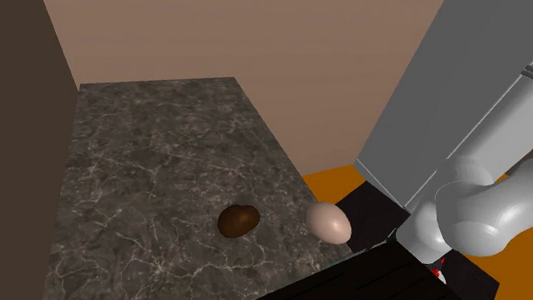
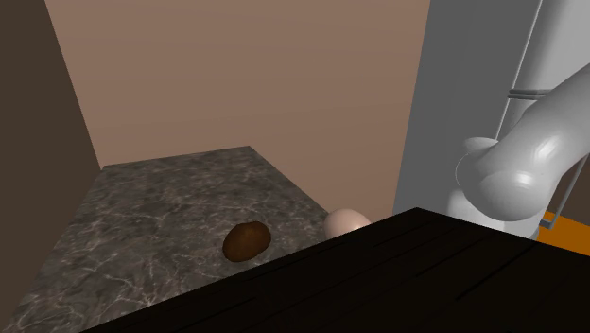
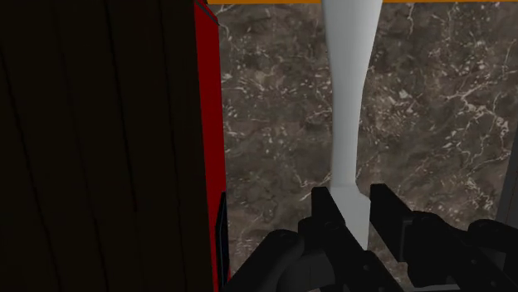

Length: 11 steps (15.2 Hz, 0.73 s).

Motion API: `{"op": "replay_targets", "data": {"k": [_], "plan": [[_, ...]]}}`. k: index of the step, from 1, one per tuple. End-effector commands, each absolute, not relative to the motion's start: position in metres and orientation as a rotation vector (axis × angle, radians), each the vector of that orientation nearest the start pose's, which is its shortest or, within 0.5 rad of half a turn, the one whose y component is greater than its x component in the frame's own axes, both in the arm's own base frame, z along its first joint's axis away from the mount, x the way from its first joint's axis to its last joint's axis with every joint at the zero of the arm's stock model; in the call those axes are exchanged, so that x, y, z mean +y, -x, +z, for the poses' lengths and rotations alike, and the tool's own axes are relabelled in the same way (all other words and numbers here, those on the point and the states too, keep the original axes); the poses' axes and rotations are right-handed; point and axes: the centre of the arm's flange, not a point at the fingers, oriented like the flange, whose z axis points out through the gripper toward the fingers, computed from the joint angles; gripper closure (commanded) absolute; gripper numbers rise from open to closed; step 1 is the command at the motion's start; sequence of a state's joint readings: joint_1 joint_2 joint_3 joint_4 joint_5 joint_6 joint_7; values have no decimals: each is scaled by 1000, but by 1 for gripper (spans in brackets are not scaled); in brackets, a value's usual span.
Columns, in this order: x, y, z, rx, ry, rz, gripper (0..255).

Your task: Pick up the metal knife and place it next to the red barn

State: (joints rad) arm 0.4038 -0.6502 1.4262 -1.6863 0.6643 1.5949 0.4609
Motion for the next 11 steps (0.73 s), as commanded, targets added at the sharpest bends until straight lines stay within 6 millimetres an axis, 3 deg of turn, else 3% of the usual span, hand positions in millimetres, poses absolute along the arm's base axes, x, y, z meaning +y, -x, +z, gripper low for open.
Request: {"op": "replay_targets", "data": {"k": [1,11], "plan": [[455,354,540,-1920,2452,18,255],[455,354,488,-1920,2452,18,255]]}}
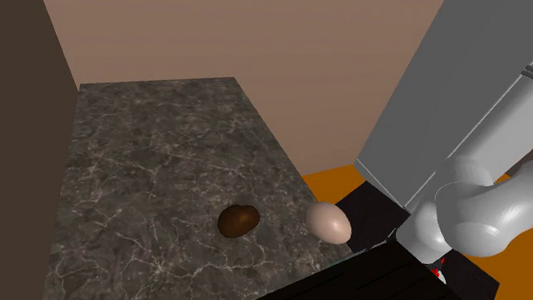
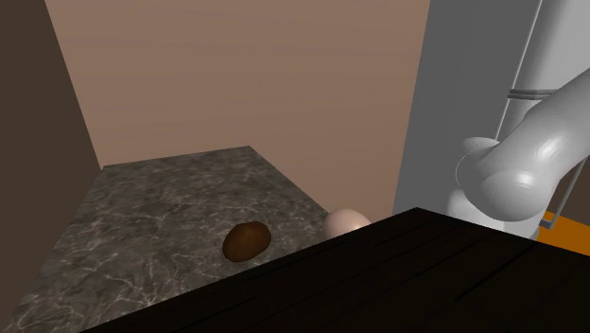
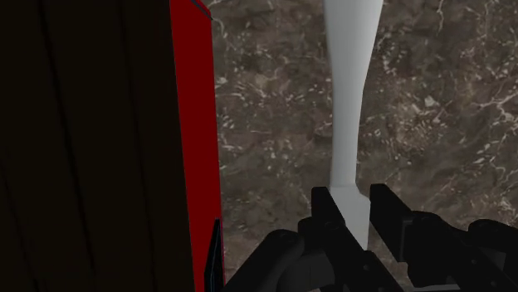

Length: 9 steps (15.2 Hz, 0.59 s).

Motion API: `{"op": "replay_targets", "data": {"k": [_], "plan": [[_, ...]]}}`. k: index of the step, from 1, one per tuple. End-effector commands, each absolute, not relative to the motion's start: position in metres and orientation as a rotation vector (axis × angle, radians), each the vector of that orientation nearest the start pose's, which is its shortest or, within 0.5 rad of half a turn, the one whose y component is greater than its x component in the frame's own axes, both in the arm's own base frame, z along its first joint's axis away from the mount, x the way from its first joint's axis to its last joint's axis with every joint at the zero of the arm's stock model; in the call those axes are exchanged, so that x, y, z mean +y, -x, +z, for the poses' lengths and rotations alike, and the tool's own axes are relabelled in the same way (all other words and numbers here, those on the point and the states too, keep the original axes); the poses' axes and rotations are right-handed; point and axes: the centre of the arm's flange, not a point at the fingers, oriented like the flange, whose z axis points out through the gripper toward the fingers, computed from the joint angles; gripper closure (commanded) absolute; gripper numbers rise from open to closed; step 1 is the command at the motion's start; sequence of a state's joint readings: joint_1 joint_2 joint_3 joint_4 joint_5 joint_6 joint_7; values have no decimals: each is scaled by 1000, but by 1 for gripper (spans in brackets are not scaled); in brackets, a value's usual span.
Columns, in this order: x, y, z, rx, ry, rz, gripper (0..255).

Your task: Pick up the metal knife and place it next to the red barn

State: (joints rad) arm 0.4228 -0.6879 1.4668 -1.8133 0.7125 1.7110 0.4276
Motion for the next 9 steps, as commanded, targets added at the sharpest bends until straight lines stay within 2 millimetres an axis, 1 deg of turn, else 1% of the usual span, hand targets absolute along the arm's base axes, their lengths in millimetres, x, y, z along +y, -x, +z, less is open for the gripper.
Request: {"op": "replay_targets", "data": {"k": [1,9], "plan": [[455,354,482,-1920,2452,18,255],[455,354,440,-1920,2452,18,255]]}}
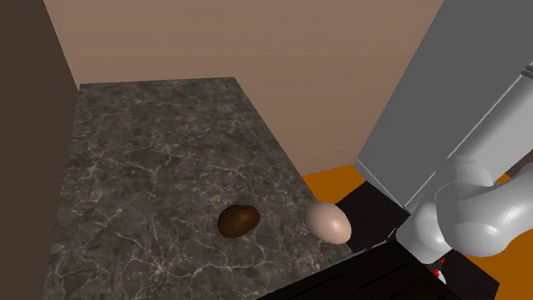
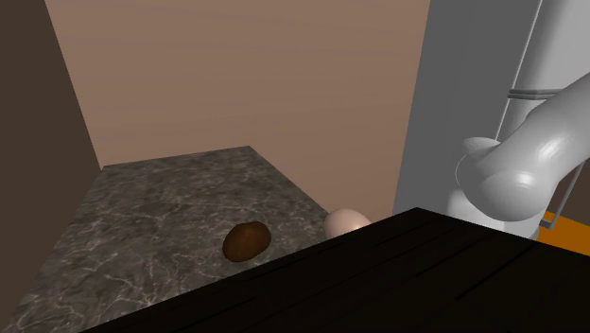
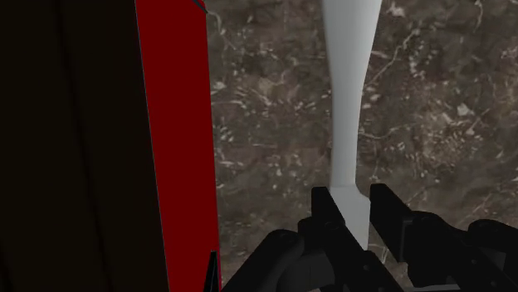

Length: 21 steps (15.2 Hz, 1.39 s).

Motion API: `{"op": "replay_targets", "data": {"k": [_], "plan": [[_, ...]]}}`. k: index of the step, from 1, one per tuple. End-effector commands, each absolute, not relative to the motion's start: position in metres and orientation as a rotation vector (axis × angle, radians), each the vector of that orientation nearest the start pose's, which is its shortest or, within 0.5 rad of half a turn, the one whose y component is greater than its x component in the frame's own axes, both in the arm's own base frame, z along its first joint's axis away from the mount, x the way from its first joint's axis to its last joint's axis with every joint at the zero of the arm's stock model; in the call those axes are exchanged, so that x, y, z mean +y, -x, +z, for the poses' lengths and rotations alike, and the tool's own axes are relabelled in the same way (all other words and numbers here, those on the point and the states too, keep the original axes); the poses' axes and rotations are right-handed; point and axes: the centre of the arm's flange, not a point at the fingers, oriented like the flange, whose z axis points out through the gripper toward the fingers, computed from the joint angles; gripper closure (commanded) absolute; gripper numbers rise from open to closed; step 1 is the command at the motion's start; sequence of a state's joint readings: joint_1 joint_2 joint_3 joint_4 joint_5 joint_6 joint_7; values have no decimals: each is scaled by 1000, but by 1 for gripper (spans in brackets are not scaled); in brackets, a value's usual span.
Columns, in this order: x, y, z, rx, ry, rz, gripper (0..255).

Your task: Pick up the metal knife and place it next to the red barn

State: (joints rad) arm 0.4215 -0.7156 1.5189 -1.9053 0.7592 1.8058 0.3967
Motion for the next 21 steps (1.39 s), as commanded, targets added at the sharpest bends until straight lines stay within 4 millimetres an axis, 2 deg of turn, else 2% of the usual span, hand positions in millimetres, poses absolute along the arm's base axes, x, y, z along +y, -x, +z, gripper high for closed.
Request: {"op": "replay_targets", "data": {"k": [1,17,21], "plan": [[455,354,435,-1920,2452,18,255],[455,354,348,-1920,2452,18,255],[455,354,348,-1920,2452,18,255]]}}
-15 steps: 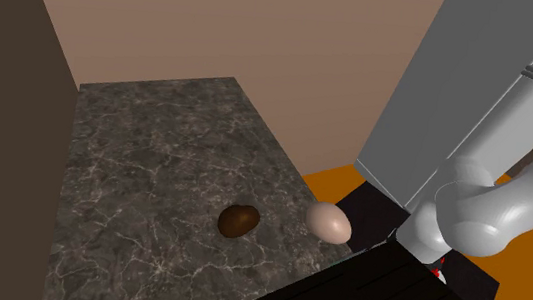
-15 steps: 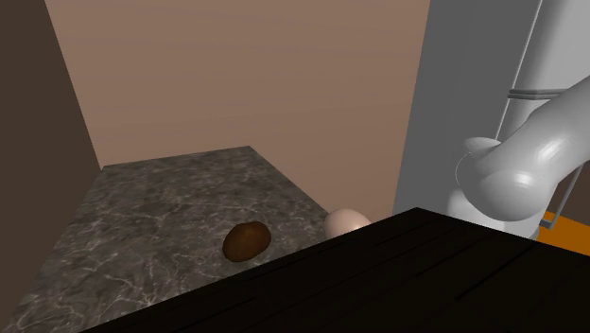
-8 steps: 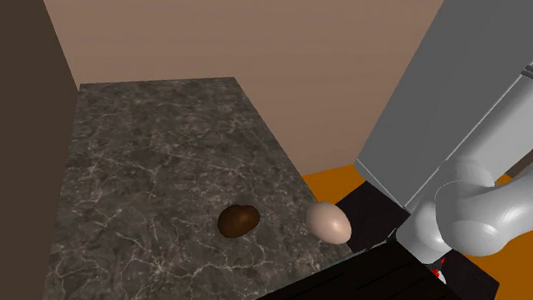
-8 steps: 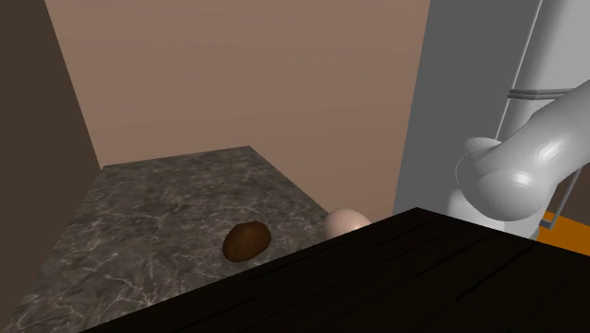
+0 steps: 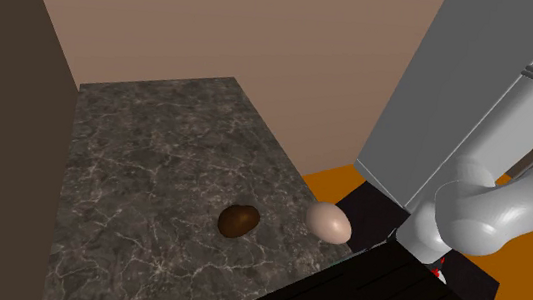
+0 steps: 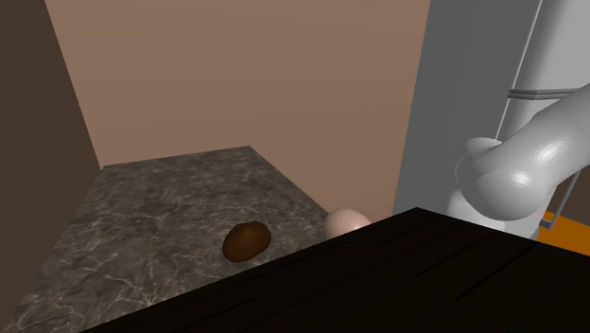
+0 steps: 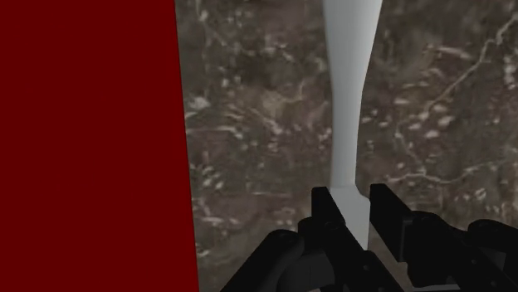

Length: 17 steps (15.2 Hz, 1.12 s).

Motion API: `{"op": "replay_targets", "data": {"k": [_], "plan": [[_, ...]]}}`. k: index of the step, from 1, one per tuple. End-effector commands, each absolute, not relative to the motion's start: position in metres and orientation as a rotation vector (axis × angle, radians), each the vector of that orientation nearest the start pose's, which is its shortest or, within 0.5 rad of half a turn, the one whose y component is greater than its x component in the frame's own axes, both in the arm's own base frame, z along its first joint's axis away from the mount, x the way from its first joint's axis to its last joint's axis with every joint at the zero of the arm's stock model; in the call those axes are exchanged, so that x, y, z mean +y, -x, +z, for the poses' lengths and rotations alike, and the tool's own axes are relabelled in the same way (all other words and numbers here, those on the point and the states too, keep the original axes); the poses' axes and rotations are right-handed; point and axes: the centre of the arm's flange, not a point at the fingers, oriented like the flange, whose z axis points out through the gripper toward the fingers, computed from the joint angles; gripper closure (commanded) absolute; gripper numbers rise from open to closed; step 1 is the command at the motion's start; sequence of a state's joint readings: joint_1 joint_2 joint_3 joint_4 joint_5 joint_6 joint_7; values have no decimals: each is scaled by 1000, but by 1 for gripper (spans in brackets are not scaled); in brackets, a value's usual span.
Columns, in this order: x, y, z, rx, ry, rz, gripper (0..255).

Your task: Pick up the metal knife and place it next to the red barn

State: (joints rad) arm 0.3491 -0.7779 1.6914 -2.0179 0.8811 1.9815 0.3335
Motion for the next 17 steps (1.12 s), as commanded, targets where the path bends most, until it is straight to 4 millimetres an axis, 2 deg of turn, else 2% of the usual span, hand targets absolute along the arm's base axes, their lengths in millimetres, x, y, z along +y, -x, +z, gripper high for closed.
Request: {"op": "replay_targets", "data": {"k": [1,4,5,10,14,17], "plan": [[455,354,348,-1920,2452,18,255],[455,354,348,-1920,2452,18,255],[455,354,348,-1920,2452,18,0],[455,354,348,-1920,2452,18,0],[454,352,398,-1920,2452,18,0],[454,352,398,-1920,2452,18,0]]}}
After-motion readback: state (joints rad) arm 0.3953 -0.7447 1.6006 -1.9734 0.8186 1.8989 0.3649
